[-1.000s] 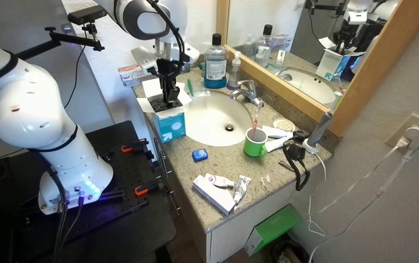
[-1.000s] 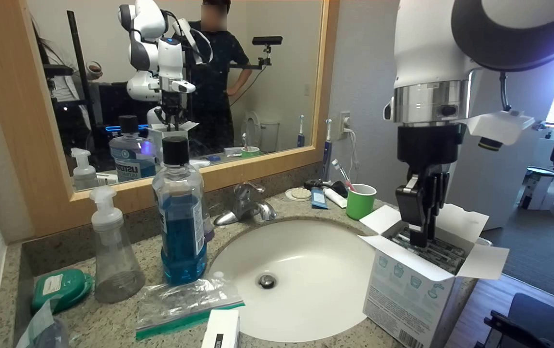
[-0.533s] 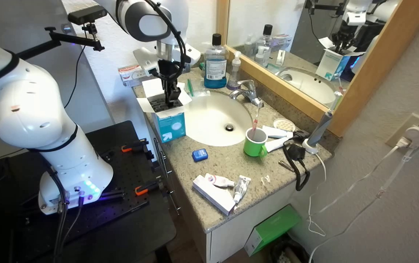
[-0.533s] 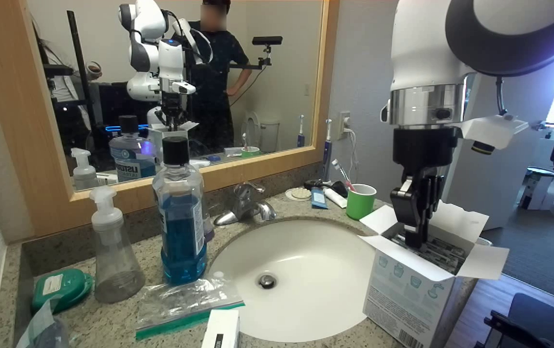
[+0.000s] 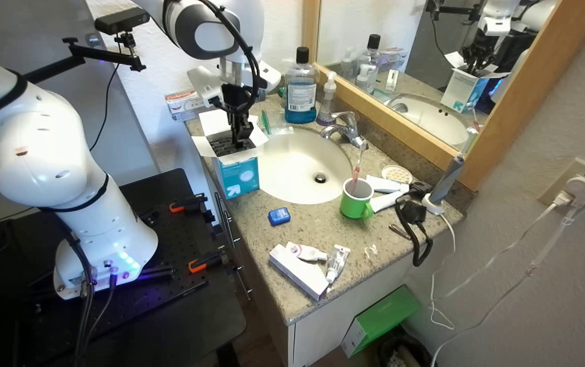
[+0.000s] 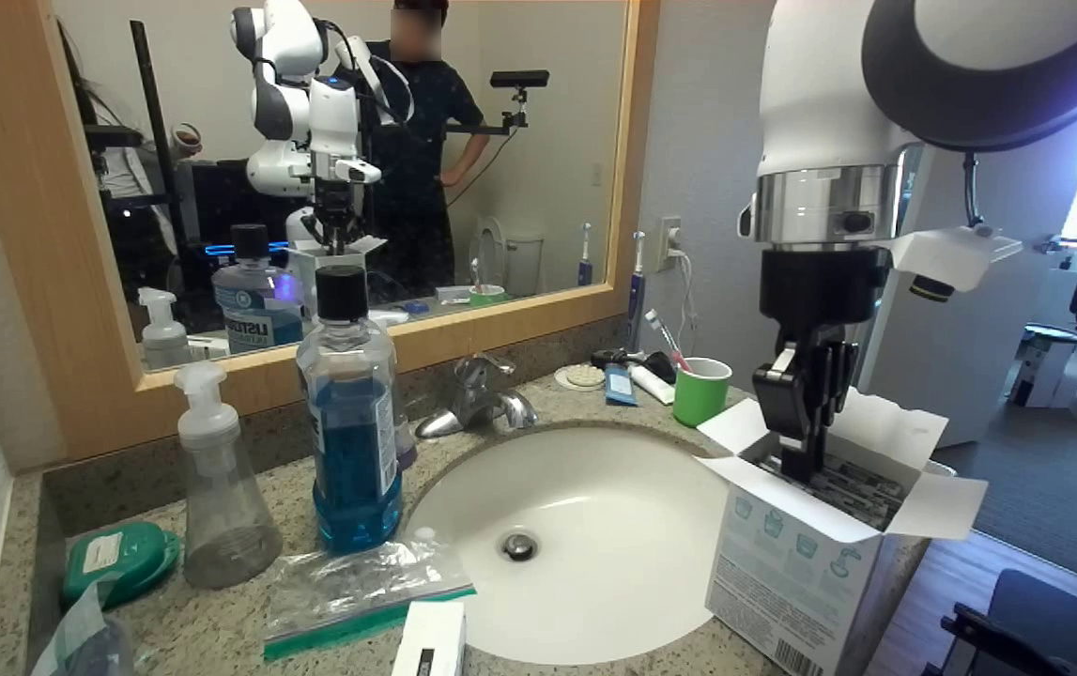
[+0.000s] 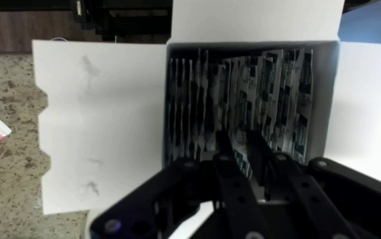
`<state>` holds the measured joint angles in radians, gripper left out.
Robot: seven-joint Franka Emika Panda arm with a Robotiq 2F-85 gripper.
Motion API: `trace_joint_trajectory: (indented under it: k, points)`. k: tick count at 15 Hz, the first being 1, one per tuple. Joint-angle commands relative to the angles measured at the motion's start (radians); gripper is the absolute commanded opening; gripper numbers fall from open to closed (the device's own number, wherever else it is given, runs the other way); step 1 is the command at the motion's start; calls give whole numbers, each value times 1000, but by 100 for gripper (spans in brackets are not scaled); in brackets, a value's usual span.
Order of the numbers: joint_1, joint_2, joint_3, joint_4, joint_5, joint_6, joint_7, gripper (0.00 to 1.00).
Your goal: Remove two things from the box and put them on the left of the sink
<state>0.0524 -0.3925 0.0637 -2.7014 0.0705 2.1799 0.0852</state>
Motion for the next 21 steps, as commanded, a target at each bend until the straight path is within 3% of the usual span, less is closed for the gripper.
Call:
trace_joint_trajectory:
  k: [1,4,14,15,16,19,21]
  points:
    - [4,29,-18,1,32,36,-20,20]
    - [0,30,-32,-6,48,51,-31,24]
    - [5,67,-45,-22,91,79,-84,19]
    - [5,64,-44,-23,89,79,-82,17]
    - [5,62,-43,-24,89,79,-82,7]
    - [7,35,-42,-30,87,63,-79,0]
    - [5,8,-37,-31,77,47,-68,2]
